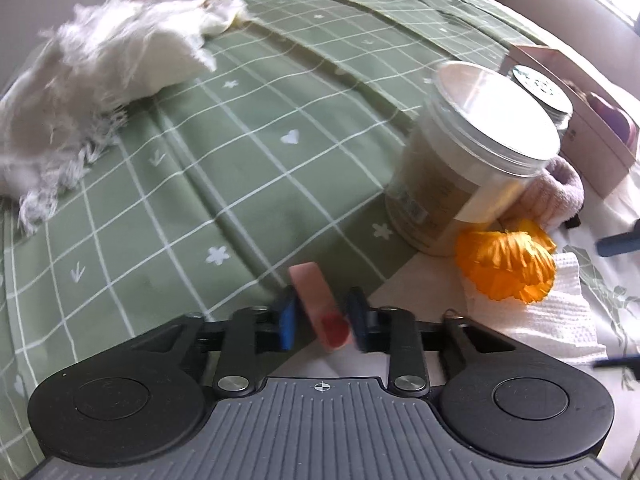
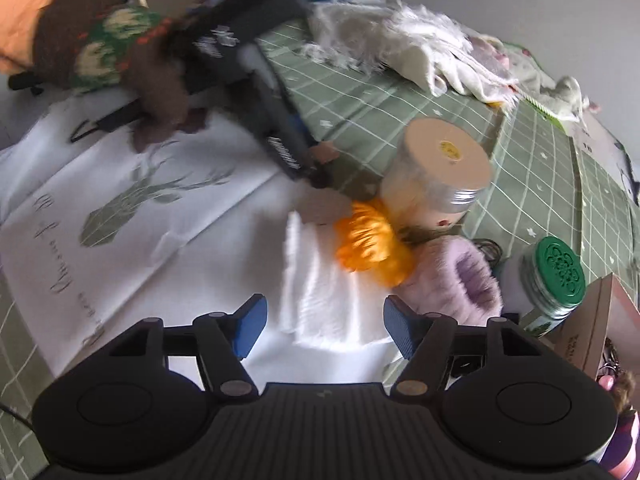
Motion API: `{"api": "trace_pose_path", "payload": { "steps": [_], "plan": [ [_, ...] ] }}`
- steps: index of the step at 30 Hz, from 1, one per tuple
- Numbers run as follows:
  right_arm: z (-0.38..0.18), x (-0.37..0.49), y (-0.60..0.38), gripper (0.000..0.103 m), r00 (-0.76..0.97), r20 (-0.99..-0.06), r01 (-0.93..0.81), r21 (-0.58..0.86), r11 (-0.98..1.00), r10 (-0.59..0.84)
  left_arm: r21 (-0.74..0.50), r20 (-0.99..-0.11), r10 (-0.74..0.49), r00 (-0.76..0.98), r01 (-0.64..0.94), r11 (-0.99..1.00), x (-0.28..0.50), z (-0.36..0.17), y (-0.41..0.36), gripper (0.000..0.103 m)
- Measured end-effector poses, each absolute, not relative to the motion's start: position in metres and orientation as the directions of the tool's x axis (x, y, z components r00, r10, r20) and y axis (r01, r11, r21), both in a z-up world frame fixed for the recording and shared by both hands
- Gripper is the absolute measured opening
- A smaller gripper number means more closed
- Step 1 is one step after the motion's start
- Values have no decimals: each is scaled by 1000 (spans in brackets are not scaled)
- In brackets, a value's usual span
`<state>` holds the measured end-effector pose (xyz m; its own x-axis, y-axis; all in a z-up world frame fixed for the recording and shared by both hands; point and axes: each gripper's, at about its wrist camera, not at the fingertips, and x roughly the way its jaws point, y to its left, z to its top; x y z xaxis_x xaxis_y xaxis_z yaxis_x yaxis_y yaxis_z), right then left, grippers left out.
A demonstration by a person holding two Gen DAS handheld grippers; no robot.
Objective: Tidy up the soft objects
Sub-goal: 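Grasp the white tissue with orange flower with the right gripper while the left holds the clip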
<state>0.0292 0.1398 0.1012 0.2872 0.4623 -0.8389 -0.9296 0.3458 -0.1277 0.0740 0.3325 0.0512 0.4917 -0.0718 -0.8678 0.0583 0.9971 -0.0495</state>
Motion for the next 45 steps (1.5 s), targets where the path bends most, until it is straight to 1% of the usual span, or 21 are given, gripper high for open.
{"api": "trace_pose_path", "payload": {
  "steps": [5, 8, 10, 11, 12, 13, 14, 20, 23, 25, 29, 33, 34, 36, 37, 38, 40, 41, 42, 44, 45],
  "plan": [
    [75, 77, 159, 65, 178, -916, -881, 13, 473, 358, -107, -867, -118, 484, 51, 993, 72, 49, 344, 19],
    [60, 97, 163, 66, 145, -936, -837, 57, 544, 322, -121, -870, -128, 476, 45, 992, 70, 50, 345, 19],
    [56, 105, 163, 67, 133, -932, -812, 92, 577, 337, -131, -876, -138, 461, 49, 990, 68, 52, 345, 18],
    [57, 106, 163, 60, 128, -934, -802, 100, 589, 333, -138, -878, -145, 457, 50, 989, 66, 53, 345, 16],
    [60, 103, 163, 46, 123, -936, -805, 101, 585, 330, -153, -877, -158, 454, 49, 987, 64, 53, 346, 16],
    [65, 97, 164, 17, 96, -940, -824, 109, 556, 327, -165, -876, -167, 453, 44, 985, 60, 53, 347, 16],
    [72, 89, 165, 8, 57, -943, -847, 127, 517, 326, -172, -876, -169, 453, 35, 984, 58, 52, 348, 15],
    [119, 47, 153, 7, -30, -899, -868, 241, 435, 437, -174, -878, -156, 452, 1, 985, 53, 71, 352, 15],
    [153, 46, 142, 7, 1, -874, -879, 230, 417, 485, -221, -834, -166, 527, -44, 974, 66, 108, 365, 15],
    [179, 56, 130, 7, 2, -844, -862, 270, 428, 536, -256, -791, -171, 587, -63, 965, 75, 134, 370, 15],
    [222, 105, 84, 7, -81, -716, -693, 540, 476, 694, -353, -712, -199, 674, -98, 931, 97, 177, 368, 15],
    [232, 127, 56, 7, -70, -681, -615, 605, 507, 729, -313, -685, -168, 709, -79, 947, 114, 204, 342, 15],
    [229, 132, 47, 7, -114, -633, -568, 674, 473, 766, -310, -675, -170, 718, -67, 948, 118, 208, 333, 15],
    [214, 141, 35, 7, -228, -496, -420, 827, 375, 838, -309, -671, -186, 718, -43, 950, 123, 209, 318, 15],
    [204, 143, 35, 8, -252, -470, -380, 852, 360, 846, -309, -679, -195, 708, -34, 951, 127, 206, 311, 15],
    [197, 139, 39, 7, -249, -514, -412, 823, 391, 821, -311, -691, -209, 693, -24, 950, 129, 201, 303, 15],
    [181, 121, 59, 8, -154, -706, -595, 624, 506, 691, -317, -709, -244, 661, 11, 948, 128, 192, 291, 15],
    [170, 112, 67, 7, -122, -760, -654, 545, 524, 639, -316, -715, -263, 648, 37, 948, 125, 188, 286, 15],
    [157, 106, 73, 7, -123, -788, -678, 511, 529, 603, -312, -718, -280, 637, 66, 948, 119, 185, 283, 15],
    [133, 102, 76, 8, -192, -795, -656, 540, 528, 575, -328, -721, -329, 611, 117, 937, 108, 181, 280, 15],
    [126, 100, 78, 8, -210, -796, -649, 547, 528, 568, -367, -714, -381, 588, 150, 918, 102, 176, 280, 15]
  ]
}}
